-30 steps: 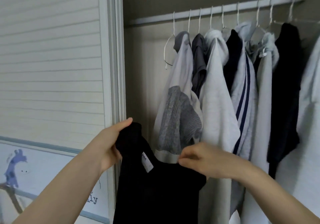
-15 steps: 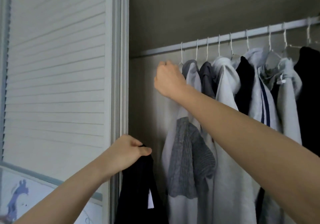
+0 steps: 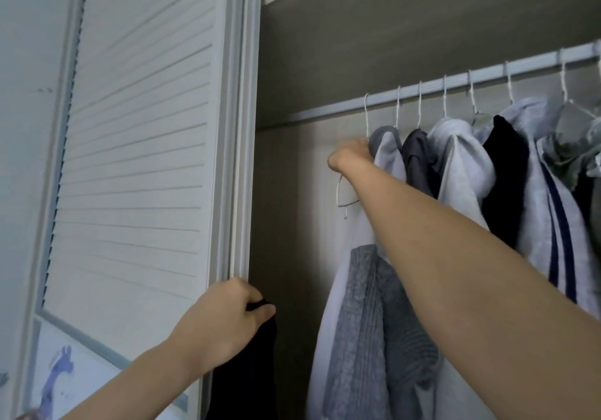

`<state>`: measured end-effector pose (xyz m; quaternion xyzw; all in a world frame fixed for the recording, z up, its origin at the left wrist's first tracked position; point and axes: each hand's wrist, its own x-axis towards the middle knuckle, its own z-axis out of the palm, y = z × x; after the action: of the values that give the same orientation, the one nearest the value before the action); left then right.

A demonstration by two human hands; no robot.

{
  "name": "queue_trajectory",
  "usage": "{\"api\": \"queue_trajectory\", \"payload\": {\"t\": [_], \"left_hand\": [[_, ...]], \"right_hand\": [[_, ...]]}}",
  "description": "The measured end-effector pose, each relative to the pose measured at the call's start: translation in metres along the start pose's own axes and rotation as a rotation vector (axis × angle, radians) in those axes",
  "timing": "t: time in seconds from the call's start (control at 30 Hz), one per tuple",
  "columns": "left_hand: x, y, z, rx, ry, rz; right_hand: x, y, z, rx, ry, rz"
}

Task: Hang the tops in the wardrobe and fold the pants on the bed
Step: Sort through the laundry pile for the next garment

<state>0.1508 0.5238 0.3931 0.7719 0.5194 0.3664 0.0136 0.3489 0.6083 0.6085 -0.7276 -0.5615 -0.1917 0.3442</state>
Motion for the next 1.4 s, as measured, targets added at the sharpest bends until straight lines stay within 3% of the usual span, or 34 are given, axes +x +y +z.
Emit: {"api": "queue_trajectory", "payload": {"t": [0.2,0.37,0.53,0.8,1.07,1.27,1.4], "left_hand": [[0.001,-0.002,0.0,0.002,-0.007,-0.016],[0.001,-0.003,-0.002,-0.003,-0.032,-0.005],[0.0,-0.009,-0.004,-0.037,-0.014,0.051],[0.001,-0.017,-0.005,-0.072,0.008,0.11],[0.001,-0.022,-0.007,-0.044,-0.049,0.159],[-0.015,-0.007,-0.008,-0.157,-0.077,0.1],[-0.033,0.005,-0.009,-0.41,-0.066,-0.079]], "right_hand": [[-0.001,0.015,0.014,0.052,-0.042,-0.046],[0.006,0.012,0.027,0.565,0.003,0.098],[-0.004,-0.001,0.024,0.865,0.116,-0.007],[-0.094,-0.008,0.014,0.937,-0.036,-0.18],[-0.235,0.055,-0.001,1.076,-0.237,-0.352],[-0.325,0.123,-0.013,1.233,-0.403,-0.254],[-0.356,0.158,-0.039,1.413,-0.321,-0.065]]}}
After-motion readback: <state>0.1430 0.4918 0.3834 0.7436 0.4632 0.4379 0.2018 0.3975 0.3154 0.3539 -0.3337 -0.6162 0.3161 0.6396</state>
